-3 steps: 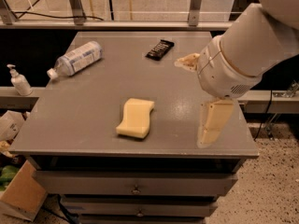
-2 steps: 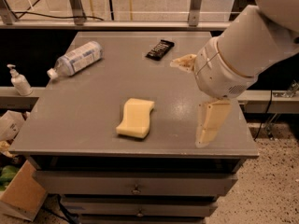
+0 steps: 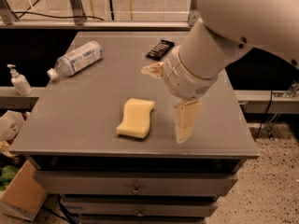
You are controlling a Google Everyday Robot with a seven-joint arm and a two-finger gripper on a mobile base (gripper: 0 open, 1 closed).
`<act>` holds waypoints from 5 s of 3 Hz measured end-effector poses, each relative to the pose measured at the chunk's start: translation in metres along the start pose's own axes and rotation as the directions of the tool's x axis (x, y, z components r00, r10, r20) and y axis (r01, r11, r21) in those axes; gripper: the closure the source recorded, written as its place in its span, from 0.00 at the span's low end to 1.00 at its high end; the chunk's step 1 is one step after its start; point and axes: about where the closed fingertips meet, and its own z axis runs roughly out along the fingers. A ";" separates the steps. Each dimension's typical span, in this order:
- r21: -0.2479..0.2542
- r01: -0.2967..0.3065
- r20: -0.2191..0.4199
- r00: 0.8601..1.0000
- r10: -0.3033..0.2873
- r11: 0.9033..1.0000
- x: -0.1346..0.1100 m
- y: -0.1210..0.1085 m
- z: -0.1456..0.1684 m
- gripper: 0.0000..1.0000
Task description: Move sponge near blue plastic bottle
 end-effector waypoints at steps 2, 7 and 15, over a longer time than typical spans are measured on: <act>-0.056 0.071 -0.067 0.995 -0.074 0.996 0.015 -0.018 0.034 0.00; -0.149 0.060 -0.127 0.989 -0.079 0.987 0.013 -0.031 0.081 0.40; 0.022 -0.094 -0.148 0.984 0.096 0.995 0.025 -0.090 0.039 1.00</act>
Offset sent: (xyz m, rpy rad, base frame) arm 0.0472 0.0065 -0.0439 -0.1507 -0.0085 0.0644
